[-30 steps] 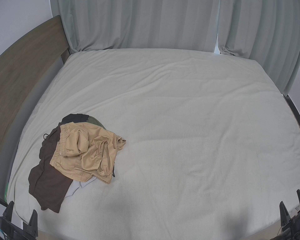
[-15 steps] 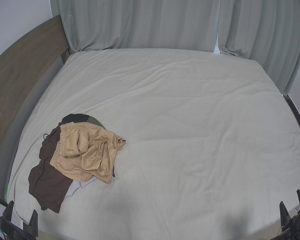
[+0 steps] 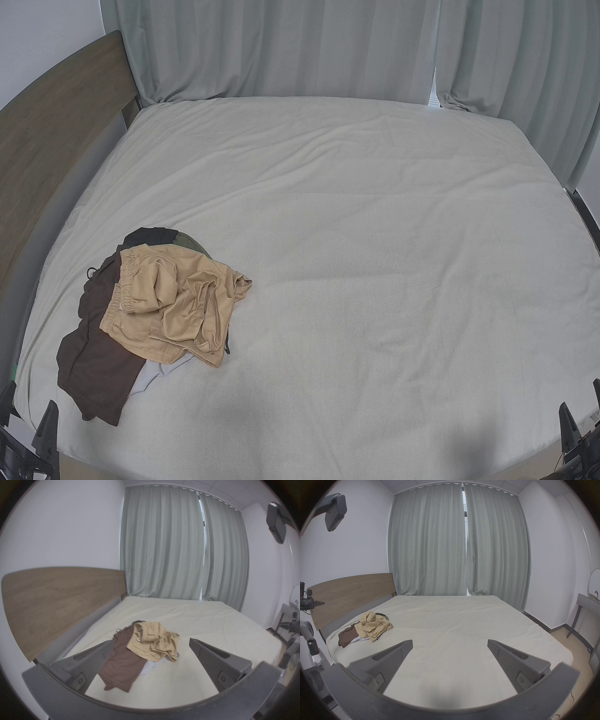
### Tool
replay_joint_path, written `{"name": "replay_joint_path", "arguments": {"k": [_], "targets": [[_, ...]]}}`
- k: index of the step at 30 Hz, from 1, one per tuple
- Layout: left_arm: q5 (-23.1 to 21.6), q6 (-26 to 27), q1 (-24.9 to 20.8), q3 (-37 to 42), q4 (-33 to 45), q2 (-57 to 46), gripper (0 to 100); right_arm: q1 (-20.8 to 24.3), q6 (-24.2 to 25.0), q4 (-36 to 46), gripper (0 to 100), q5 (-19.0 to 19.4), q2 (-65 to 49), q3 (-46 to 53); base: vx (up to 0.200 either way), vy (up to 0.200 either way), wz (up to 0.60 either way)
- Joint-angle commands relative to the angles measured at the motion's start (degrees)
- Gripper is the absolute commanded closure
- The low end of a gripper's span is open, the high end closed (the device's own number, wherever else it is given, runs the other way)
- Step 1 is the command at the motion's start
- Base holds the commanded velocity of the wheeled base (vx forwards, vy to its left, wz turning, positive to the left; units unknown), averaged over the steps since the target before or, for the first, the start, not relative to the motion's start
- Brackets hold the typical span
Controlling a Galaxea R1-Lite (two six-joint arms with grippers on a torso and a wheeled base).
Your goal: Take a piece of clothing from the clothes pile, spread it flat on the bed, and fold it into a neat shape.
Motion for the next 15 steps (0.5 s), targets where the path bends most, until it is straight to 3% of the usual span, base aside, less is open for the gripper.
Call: {"name": "replay_joint_path", "arguments": {"k": [1,10,15], "targets": [[-1.59,-2.34,-2.32,-1.22,1.15,3.48,0,-0.02,-0.02,-0.01,0,0.01,-0.66,0.84,0.0,0.0,0.0],[-5.99,-11.48,-4.34,-4.92,0.53,12.79,0,-0.02,0.33,-0.01,0,-0.07,-0.66,0.84,0.0,0.0,0.0],[-8.45,-14.03,-4.52,-6.15,0.09,17.1,0,-0.11,0.42,-0.01,0,-0.07,-0.66,0.84,0.0,0.0,0.0]]}}
